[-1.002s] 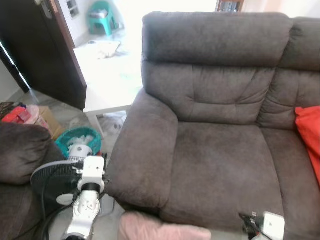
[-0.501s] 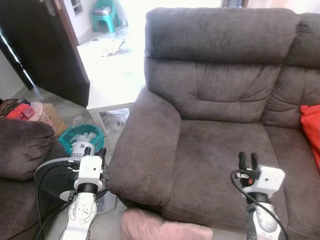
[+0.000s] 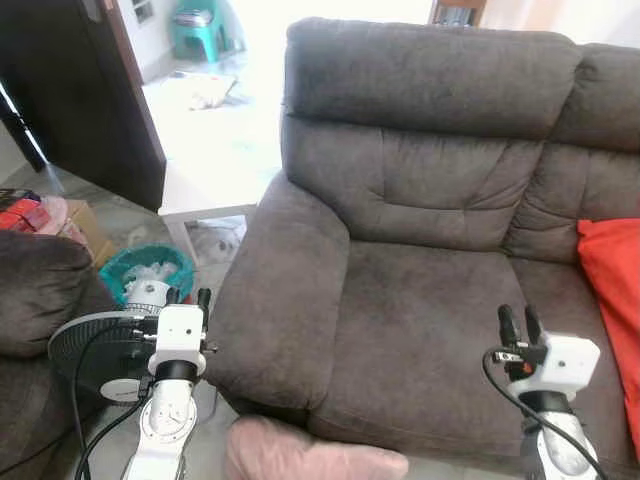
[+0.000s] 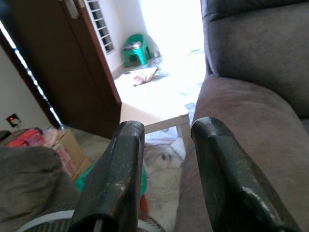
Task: Move the pillow to the sofa from floor
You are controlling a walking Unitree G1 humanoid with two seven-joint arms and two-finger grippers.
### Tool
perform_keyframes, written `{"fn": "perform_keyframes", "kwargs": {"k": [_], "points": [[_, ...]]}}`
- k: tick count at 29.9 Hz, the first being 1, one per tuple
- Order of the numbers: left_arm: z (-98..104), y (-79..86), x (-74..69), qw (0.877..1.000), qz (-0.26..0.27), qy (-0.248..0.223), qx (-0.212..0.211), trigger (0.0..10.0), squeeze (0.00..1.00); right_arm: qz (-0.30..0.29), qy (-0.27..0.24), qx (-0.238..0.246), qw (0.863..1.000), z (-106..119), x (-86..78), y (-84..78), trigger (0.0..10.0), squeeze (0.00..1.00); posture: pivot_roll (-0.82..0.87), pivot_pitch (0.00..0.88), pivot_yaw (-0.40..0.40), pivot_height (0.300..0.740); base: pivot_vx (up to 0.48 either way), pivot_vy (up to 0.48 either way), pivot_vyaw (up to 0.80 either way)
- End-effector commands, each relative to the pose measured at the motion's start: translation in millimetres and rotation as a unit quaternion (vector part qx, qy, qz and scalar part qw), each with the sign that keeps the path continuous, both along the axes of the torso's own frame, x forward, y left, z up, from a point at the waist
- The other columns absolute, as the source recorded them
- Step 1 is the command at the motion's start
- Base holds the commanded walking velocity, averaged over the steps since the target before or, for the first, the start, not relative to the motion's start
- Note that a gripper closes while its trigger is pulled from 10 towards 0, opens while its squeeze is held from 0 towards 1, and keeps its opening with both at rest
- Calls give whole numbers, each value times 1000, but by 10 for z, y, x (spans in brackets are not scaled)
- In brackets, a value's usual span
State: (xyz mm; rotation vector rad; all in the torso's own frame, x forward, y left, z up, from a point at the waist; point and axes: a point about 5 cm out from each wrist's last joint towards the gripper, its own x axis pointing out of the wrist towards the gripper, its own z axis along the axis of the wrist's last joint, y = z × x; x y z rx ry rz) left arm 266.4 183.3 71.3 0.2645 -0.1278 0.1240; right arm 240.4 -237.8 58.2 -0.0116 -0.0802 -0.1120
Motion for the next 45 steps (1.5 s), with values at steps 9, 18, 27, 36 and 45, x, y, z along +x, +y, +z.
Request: {"fn": "perform_keyframes", "kwargs": {"k": [9, 18, 27, 36, 45], "points": [[91, -17, 0, 1000, -15, -7, 17, 10000, 0, 15, -20, 18, 1000, 130, 170, 155, 10000, 0, 101, 23, -47, 740, 0, 0, 0], [122, -12, -5, 1000, -9, -9, 11, 10000, 0, 16, -20, 16, 1000, 150, 141, 124, 10000, 0, 101, 37, -58, 740, 0, 0, 0], [134, 32, -3, 1000, -6, -7, 7, 10000, 0, 16, -31, 15, 999, 229, 146, 179, 10000, 0, 72, 24, -30, 740, 0, 0, 0], [145, 45, 18, 1000, -17, -3, 9, 10000, 0, 5, -30, 18, 999, 209, 104, 186, 10000, 0, 43, 5, 4, 740, 0, 0, 0], [125, 30, -13, 1000, -22, 2, 6, 10000, 0, 2, -17, 6, 1000, 191, 61, 167, 10000, 0, 29, 0, 10, 740, 0, 0, 0]]}}
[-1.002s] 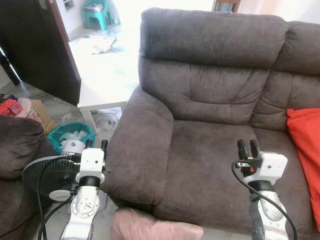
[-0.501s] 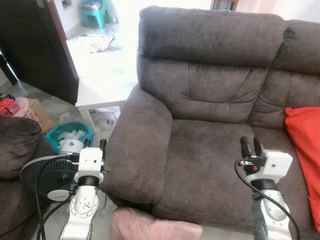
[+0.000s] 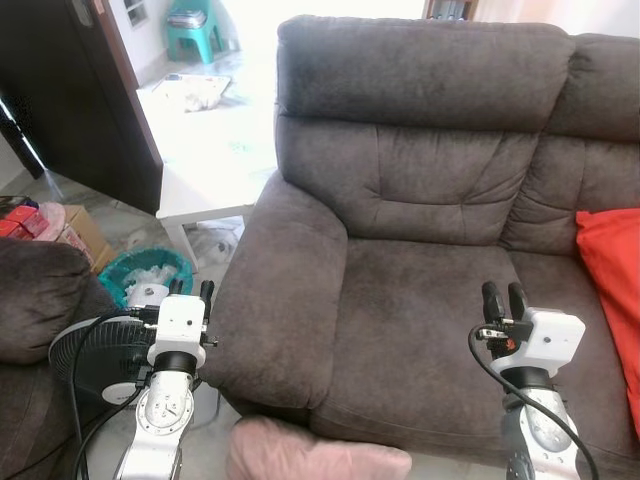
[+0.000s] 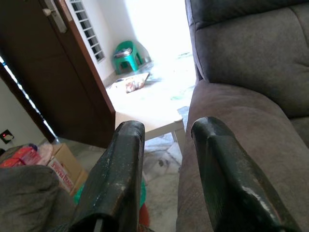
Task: Move the pillow to the sofa from floor
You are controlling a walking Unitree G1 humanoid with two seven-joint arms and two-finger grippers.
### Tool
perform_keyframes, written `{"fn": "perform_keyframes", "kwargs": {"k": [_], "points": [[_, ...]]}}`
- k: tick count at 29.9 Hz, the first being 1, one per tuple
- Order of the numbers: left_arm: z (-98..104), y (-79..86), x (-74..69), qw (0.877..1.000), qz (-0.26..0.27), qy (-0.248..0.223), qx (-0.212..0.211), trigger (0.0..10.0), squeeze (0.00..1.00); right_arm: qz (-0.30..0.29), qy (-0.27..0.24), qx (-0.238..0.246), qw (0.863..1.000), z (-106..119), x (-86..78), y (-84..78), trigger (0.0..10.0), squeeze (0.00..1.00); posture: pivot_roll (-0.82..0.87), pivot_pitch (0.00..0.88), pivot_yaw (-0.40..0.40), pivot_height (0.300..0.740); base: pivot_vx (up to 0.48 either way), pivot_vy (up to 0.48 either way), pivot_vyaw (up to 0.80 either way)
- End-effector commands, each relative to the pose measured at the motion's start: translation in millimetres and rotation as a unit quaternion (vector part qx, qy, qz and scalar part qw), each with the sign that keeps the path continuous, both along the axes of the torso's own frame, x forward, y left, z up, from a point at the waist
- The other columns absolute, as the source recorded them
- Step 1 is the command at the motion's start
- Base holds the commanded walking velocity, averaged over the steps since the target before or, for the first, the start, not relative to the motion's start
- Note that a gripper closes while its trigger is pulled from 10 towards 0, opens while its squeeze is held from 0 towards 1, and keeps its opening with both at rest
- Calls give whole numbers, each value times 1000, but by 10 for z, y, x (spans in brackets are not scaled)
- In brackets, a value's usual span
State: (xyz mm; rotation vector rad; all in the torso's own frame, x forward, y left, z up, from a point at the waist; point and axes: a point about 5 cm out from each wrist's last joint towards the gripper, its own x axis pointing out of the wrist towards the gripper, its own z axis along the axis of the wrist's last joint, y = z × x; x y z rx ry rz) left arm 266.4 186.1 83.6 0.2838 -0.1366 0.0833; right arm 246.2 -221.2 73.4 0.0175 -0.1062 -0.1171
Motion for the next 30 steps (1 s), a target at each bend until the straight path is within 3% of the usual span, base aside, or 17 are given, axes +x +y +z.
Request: {"fn": "perform_keyframes", "kwargs": {"k": [1, 9, 30], "points": [[-6, -1, -17, 1000, -2, 4, -6, 10000, 0, 4, -2, -9, 1000, 36, 1, 1, 10000, 0, 27, 0, 10, 740, 0, 0, 0], [-7, -21, -12, 1000, -5, 5, -9, 10000, 0, 6, -2, -4, 1000, 58, 36, -13, 10000, 0, 25, 0, 12, 740, 0, 0, 0], [33, -32, 27, 1000, -6, 2, -14, 10000, 0, 15, -1, -6, 1000, 61, 43, 20, 10000, 0, 37, 0, 3, 635, 0, 0, 0]]}}
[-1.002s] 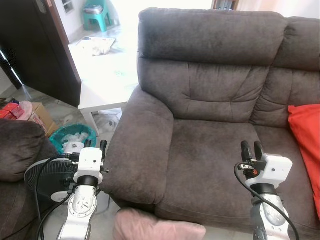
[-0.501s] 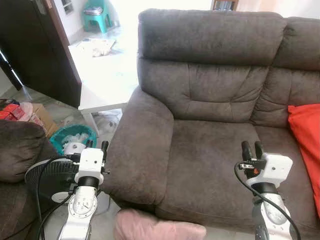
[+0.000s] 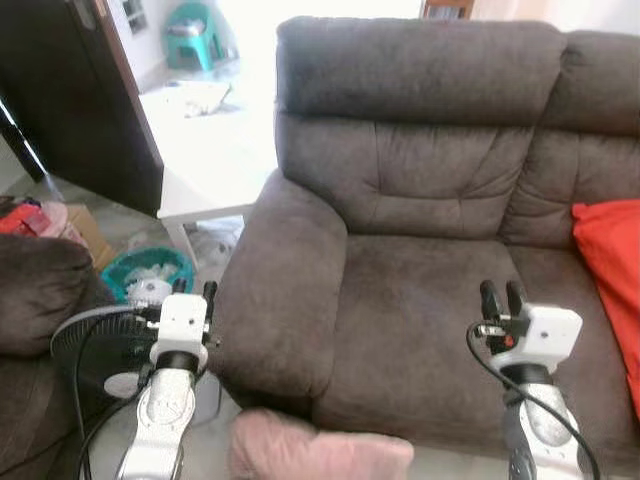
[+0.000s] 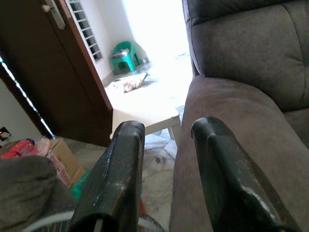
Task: Move the pillow to the sofa from floor
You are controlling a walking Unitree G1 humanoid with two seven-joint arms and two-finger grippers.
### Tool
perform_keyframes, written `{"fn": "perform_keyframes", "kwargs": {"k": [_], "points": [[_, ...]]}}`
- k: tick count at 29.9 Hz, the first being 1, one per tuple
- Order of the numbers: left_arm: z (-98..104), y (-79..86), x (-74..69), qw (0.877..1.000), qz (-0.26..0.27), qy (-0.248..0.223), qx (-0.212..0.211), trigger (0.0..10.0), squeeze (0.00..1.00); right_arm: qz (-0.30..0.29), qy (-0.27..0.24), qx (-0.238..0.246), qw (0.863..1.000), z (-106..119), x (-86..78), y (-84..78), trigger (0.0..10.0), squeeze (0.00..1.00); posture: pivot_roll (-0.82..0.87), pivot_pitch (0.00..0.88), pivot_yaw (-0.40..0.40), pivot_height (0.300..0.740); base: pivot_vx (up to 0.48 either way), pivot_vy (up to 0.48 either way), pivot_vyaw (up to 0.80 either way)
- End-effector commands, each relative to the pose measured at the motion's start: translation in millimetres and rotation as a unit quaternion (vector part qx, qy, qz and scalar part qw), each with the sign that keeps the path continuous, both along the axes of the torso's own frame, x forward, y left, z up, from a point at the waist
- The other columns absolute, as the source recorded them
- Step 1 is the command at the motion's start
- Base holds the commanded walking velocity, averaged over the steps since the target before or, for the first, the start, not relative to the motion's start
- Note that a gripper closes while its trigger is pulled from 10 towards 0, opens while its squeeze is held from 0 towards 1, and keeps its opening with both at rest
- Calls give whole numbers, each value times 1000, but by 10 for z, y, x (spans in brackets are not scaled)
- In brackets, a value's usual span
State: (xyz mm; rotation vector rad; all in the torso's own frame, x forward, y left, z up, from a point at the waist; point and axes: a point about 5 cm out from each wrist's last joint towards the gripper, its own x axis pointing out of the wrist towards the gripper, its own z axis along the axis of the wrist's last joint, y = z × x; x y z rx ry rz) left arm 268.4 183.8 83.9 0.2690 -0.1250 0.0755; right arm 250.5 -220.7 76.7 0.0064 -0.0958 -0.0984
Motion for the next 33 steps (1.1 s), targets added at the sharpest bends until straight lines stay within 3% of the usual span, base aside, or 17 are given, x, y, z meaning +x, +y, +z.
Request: {"fn": "perform_keyframes", "kwargs": {"k": [1, 33], "points": [[31, -7, 6, 1000, -1, -4, -6, 10000, 0, 6, -6, -1, 1000, 31, -1, 14, 10000, 0, 37, 0, 2, 635, 0, 0, 0], [32, 14, -4, 1000, 8, 3, -8, 10000, 0, 28, 20, 0, 999, -32, 27, 118, 10000, 0, 57, 36, -6, 630, 0, 0, 0]]}}
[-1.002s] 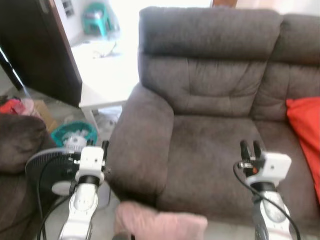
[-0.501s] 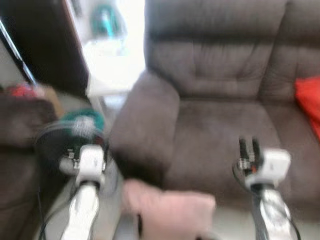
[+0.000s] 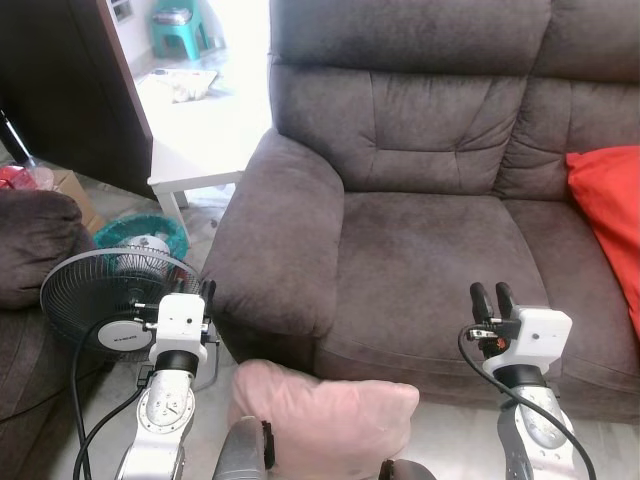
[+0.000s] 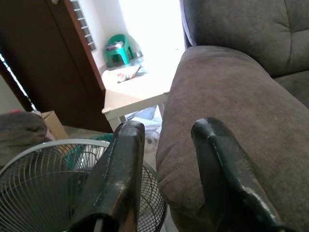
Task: Move the pillow to the sofa from floor
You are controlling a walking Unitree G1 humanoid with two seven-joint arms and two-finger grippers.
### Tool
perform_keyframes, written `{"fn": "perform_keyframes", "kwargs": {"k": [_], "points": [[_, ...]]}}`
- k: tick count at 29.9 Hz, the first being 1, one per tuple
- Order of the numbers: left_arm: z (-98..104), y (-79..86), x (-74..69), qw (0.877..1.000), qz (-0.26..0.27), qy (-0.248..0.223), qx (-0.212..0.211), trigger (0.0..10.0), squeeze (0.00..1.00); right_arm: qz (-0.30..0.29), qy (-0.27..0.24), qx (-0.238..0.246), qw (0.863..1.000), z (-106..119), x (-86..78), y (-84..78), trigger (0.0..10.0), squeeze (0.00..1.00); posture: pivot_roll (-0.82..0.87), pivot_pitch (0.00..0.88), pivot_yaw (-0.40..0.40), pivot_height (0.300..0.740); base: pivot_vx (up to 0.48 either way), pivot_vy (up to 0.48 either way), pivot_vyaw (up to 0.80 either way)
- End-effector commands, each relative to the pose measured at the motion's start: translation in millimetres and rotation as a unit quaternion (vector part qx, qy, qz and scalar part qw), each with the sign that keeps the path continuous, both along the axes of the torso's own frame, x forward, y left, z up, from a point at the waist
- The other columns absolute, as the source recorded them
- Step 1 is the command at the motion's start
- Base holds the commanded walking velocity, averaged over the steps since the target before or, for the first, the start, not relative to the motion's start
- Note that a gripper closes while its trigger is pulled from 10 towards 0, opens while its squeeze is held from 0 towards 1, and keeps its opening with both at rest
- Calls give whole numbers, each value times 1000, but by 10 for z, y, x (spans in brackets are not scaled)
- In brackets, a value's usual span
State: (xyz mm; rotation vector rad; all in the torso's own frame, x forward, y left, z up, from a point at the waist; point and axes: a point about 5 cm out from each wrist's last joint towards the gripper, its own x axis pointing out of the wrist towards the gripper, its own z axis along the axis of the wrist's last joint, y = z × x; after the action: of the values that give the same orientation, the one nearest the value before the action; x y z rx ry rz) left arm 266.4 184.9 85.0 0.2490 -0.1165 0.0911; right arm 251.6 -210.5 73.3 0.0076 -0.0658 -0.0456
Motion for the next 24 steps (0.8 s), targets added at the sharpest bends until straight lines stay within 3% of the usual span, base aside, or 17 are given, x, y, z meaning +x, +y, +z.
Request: {"fn": "perform_keyframes", "kwargs": {"k": [1, 18, 24], "points": [[20, 3, 15, 1000, 0, 1, 3, 10000, 0, 2, 5, -1, 1000, 4, 18, 15, 10000, 0, 56, 40, -6, 625, 0, 0, 0], [14, -18, 16, 1000, 0, 3, -1, 10000, 0, 14, 4, -3, 1000, 22, 28, 62, 10000, 0, 57, 56, -14, 537, 0, 0, 0], [19, -19, 24, 1000, 0, 3, 0, 10000, 0, 12, 12, -9, 1000, 5, 27, 44, 10000, 0, 57, 66, -13, 537, 0, 0, 0]]}}
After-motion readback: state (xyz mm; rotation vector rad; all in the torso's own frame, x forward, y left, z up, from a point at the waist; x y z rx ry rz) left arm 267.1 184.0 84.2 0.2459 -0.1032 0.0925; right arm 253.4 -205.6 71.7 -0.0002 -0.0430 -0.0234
